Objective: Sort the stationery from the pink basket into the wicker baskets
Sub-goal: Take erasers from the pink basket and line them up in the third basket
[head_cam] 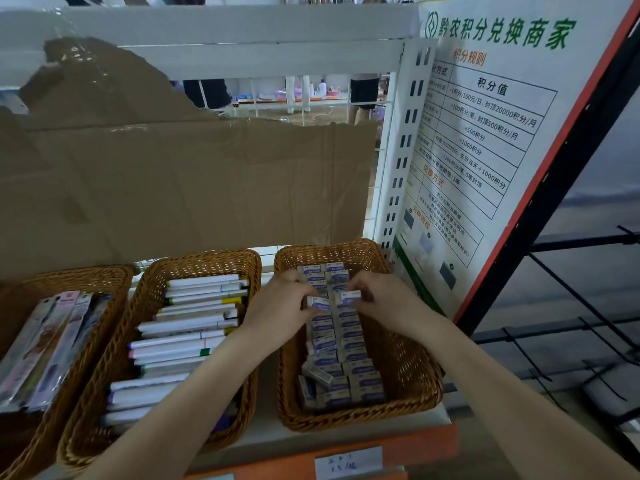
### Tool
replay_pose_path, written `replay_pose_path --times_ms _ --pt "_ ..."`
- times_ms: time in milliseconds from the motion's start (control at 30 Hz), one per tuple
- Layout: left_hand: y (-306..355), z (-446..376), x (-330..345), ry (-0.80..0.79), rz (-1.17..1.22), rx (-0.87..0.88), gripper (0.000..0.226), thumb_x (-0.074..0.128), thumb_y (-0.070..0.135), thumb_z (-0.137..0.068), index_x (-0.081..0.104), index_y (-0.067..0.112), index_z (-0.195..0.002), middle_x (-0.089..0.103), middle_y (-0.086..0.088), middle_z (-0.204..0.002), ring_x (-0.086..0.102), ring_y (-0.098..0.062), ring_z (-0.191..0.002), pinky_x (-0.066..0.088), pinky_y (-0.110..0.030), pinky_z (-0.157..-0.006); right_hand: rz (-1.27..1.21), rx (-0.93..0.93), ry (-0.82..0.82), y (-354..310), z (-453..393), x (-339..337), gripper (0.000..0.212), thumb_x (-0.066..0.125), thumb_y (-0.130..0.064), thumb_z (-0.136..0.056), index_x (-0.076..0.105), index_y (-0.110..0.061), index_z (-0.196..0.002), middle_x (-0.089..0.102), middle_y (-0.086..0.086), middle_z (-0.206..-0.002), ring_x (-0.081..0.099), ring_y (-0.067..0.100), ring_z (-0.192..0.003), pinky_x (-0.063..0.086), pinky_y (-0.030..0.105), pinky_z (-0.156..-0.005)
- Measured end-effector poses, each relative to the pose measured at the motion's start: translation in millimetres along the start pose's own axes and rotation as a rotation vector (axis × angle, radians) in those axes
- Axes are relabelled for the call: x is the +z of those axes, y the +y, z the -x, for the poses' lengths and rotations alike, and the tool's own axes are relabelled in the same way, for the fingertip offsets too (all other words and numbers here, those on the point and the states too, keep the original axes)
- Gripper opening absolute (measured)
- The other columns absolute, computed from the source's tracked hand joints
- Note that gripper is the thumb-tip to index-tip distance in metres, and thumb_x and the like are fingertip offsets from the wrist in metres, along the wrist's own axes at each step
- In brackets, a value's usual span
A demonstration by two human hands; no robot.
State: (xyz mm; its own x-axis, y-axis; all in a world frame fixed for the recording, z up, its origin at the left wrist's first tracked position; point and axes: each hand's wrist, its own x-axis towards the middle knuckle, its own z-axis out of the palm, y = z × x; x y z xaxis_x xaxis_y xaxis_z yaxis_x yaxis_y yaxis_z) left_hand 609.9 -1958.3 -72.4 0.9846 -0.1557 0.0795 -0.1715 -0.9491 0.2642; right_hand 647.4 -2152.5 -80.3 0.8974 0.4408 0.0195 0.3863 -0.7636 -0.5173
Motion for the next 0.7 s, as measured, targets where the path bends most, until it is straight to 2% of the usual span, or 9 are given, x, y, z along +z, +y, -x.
replay_pose_path --times_ms 100,200,433,700 --pt "-2.3 -16.0 5.7 0.015 -0.147 0.033 0.035 0.056 0.037 -0.092 0.058 0.025 -0.125 0.051 0.002 -0.122 0.042 -0.016 -0.116 0.039 -0.025 -0.079 0.109 -0.064 0.033 4.0 -21.9 3.0 0.018 0.058 -0.029 -0.092 0.057 -0.018 -0.107 0.06 -0.003 -0.105 0.054 0.009 -0.092 0.046 0.024 -0.076" --pt "-4.6 -28.4 9.1 -0.025 -0.242 0.025 0.035 0.054 0.035 -0.093 0.057 0.023 -0.125 0.053 -0.001 -0.124 0.04 -0.018 -0.12 0.043 -0.03 -0.082 0.178 -0.07 0.075 8.7 -37.0 4.2 0.025 0.06 -0.031 -0.09 0.06 -0.017 -0.11 0.05 -0.003 -0.11 0.043 0.005 -0.09 0.036 0.02 -0.075" --pt "-4.6 -35.6 17.2 -0.004 -0.341 0.074 0.031 0.054 0.033 -0.092 0.055 0.02 -0.12 0.055 -0.003 -0.121 0.041 -0.02 -0.118 0.042 -0.029 -0.082 0.276 -0.069 0.03 12.3 -50.7 9.8 0.029 0.059 -0.037 -0.09 0.057 -0.021 -0.114 0.05 -0.005 -0.114 0.045 0.009 -0.102 0.041 0.026 -0.077" --pt "-4.3 -37.5 20.2 0.025 -0.355 0.135 0.026 0.051 0.029 -0.093 0.051 0.017 -0.116 0.054 -0.004 -0.119 0.044 -0.022 -0.114 0.037 -0.031 -0.086 0.346 -0.119 0.058 12.3 -56.0 14.9 0.026 0.058 -0.028 -0.09 0.052 -0.021 -0.114 0.047 -0.003 -0.118 0.045 0.013 -0.109 0.048 0.03 -0.079"
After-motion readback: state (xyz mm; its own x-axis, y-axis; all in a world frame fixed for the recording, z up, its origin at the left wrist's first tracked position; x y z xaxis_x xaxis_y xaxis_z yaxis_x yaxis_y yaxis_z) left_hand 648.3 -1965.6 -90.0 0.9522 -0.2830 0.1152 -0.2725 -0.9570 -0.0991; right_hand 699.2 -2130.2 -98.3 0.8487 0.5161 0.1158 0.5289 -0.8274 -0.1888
